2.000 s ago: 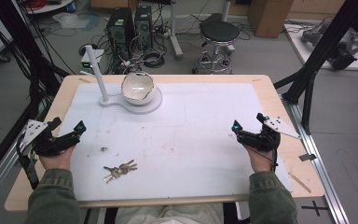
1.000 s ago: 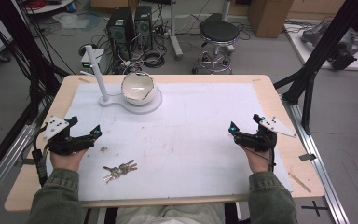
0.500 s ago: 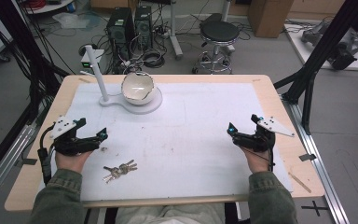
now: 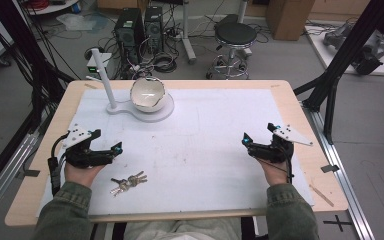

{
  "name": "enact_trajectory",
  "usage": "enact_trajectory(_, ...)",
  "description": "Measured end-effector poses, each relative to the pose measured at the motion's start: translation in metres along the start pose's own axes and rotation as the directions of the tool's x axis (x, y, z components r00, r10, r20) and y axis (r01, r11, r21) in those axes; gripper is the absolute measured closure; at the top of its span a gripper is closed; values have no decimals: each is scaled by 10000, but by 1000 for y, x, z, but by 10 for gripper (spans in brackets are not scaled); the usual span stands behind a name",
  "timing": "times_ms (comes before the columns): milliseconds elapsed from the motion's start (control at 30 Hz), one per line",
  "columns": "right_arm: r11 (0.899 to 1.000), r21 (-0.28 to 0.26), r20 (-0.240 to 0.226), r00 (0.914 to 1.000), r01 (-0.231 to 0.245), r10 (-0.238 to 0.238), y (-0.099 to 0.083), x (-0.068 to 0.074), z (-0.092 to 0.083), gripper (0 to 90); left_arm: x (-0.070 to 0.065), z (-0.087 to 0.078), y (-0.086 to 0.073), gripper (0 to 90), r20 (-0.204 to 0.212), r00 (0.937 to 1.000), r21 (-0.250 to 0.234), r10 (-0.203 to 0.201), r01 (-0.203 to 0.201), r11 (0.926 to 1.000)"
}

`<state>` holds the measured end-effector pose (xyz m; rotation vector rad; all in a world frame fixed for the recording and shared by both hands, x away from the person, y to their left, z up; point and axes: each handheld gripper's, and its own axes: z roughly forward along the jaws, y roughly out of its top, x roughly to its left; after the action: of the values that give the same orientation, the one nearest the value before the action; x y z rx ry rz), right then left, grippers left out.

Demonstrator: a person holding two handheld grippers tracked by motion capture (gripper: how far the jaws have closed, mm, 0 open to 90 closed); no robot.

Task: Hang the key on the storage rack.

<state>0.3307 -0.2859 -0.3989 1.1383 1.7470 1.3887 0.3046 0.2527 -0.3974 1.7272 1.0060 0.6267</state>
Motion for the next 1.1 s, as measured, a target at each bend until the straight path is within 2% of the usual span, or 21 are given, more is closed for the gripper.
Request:
enact_trajectory(233,9999,100,-60,10000,12,-11,0,1,1,5,-11,8,0,93,434,9985,556,325,-349,9978)
enact_trajectory(267,9999,100,-73,9999,106,-105,-1,1,1,4,-14,11,0,93,586,9972,761,470,-514,9958)
enact_trajectory(433,9997,200,-137,9998,154,-151,-1,2,2,4,-19,15,0,93,819,9949,1167,587,-681,9908)
enact_trajectory(533,9994,258,-158,9996,223,-219,-1,3,3,5,-23,19,-1,93,1230,9903,1579,653,-845,9838)
enact_trajectory(567,9994,258,-158,9996,223,-219,-1,3,3,5,-23,19,-1,93,1230,9903,1579,653,-845,9838)
enact_trajectory(600,9992,283,-133,9996,268,-264,-1,4,3,5,-26,21,-2,93,1490,9859,1860,763,-1037,9771)
enact_trajectory(633,9992,269,-113,9995,303,-300,-1,4,3,5,-26,21,-2,93,1490,9859,1860,763,-1037,9771)
enact_trajectory(667,9992,259,-117,9995,298,-295,-1,4,3,4,-29,24,-3,93,1697,9811,2176,926,-1289,9675)
enact_trajectory(700,9992,259,-117,9995,298,-295,-1,4,3,4,-29,24,-3,93,1697,9811,2176,926,-1289,9675)
enact_trajectory(733,9992,264,-107,9995,302,-300,-1,3,3,4,-32,27,-5,93,1866,9765,2438,1079,-1525,9578)
enact_trajectory(767,9992,264,-107,9995,302,-300,-1,3,3,4,-32,27,-5,93,1866,9765,2438,1079,-1525,9578)
enact_trajectory(800,9992,287,-127,9995,290,-286,-1,3,3,5,-34,29,-6,93,1999,9726,2605,1187,-1696,9505)
enact_trajectory(833,9992,287,-127,9995,290,-286,-1,3,3,5,-34,29,-6,93,1999,9726,2605,1187,-1696,9505)
enact_trajectory(867,9992,281,-133,9995,297,-294,-1,4,3,5,-36,30,-6,93,2120,9697,2774,1217,-1791,9439)
enact_trajectory(967,9989,305,-144,9993,346,-342,-1,4,4,4,-38,32,-6,93,2247,9671,2853,1189,-1819,9410)
enact_trajectory(1000,9988,334,-146,9993,350,-345,-1,4,4,5,-40,33,-7,93,2403,9635,2958,1181,-1886,9364)
enact_trajectory(1033,9987,331,-147,9992,378,-373,-1,4,4,5,-40,33,-7,95,2403,9635,2958,1181,-1886,9364)
enact_trajectory(1067,9988,338,-155,9992,366,-361,-1,4,4,5,-42,34,-7,98,2545,9592,3092,1230,-2013,9295)
enact_trajectory(1100,9988,338,-155,9992,366,-361,-1,4,4,5,-42,34,-7,101,2545,9592,3092,1230,-2013,9295)
